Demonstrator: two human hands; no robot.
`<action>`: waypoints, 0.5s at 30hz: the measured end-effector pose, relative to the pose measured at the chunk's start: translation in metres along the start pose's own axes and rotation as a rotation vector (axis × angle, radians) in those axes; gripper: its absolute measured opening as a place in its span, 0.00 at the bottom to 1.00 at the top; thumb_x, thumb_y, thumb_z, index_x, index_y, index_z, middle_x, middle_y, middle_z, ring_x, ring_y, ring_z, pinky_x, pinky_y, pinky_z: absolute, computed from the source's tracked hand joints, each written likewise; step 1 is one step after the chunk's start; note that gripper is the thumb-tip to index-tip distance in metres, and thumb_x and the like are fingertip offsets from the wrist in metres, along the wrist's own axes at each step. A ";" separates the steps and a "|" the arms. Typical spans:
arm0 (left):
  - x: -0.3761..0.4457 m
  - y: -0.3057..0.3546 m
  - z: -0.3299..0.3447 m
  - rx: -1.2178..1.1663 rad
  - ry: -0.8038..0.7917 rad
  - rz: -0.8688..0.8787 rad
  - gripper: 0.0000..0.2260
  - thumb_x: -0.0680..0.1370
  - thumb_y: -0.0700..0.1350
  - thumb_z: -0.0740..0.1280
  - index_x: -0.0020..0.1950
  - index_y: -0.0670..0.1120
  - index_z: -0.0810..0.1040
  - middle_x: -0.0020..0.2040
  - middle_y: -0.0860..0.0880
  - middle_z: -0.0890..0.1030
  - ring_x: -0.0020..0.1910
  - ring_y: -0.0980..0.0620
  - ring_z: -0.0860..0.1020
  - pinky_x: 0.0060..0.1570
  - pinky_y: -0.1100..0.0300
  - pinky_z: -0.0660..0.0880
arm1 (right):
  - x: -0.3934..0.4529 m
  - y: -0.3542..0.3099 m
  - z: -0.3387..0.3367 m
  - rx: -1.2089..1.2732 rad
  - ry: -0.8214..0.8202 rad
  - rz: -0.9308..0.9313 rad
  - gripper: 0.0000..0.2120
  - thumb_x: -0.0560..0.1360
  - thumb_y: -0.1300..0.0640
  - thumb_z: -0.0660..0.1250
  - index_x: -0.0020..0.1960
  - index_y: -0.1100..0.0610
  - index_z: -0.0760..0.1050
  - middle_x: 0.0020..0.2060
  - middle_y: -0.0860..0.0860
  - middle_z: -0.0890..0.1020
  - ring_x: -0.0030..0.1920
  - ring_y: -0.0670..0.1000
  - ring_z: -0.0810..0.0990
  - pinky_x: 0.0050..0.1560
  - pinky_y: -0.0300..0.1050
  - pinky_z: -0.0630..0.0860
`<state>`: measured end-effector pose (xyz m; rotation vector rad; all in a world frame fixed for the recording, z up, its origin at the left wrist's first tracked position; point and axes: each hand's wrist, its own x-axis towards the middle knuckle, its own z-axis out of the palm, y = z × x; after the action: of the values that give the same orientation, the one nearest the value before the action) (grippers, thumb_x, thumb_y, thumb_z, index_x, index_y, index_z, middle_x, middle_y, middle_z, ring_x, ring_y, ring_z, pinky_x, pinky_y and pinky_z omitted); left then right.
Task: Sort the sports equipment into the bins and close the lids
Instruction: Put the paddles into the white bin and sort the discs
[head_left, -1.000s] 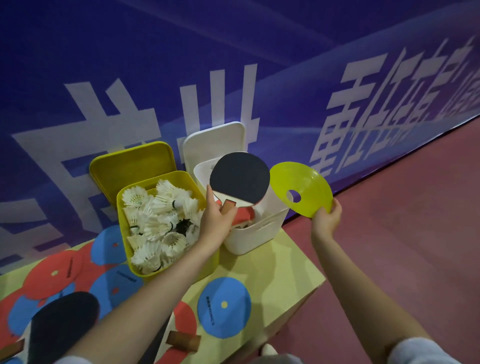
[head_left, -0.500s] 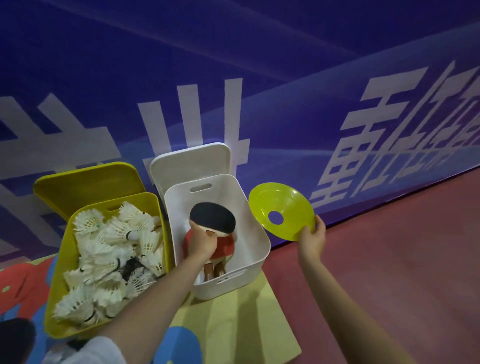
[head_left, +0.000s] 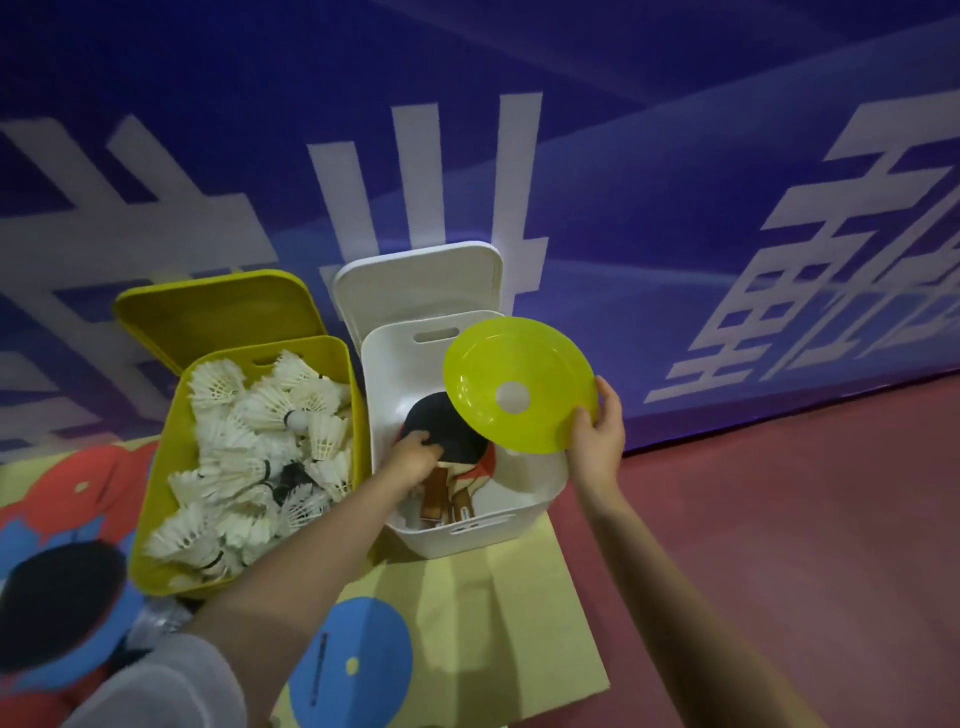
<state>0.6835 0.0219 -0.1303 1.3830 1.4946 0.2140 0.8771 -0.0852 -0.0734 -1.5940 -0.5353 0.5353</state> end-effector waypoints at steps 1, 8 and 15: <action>-0.006 0.006 -0.010 -0.170 0.029 0.028 0.20 0.80 0.40 0.60 0.72 0.42 0.66 0.61 0.40 0.75 0.51 0.45 0.77 0.50 0.55 0.76 | -0.005 -0.005 0.007 -0.008 -0.020 -0.012 0.21 0.78 0.66 0.58 0.70 0.56 0.68 0.60 0.48 0.75 0.59 0.46 0.74 0.56 0.39 0.69; -0.098 -0.001 -0.118 -0.832 0.242 0.275 0.11 0.80 0.36 0.60 0.60 0.44 0.76 0.48 0.44 0.80 0.43 0.48 0.79 0.39 0.59 0.78 | -0.058 -0.033 0.068 0.011 -0.129 -0.061 0.22 0.77 0.66 0.57 0.70 0.54 0.68 0.60 0.51 0.76 0.58 0.50 0.75 0.55 0.43 0.72; -0.141 -0.138 -0.240 -0.393 0.551 0.314 0.11 0.80 0.36 0.58 0.55 0.49 0.76 0.53 0.44 0.79 0.41 0.49 0.77 0.44 0.49 0.76 | -0.161 -0.039 0.154 -0.023 -0.354 -0.112 0.21 0.77 0.63 0.59 0.66 0.46 0.69 0.58 0.50 0.78 0.55 0.49 0.77 0.54 0.48 0.76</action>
<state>0.3878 -0.0194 -0.0455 1.2799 1.5460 1.1006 0.6536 -0.0630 -0.0430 -1.4869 -0.8935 0.7331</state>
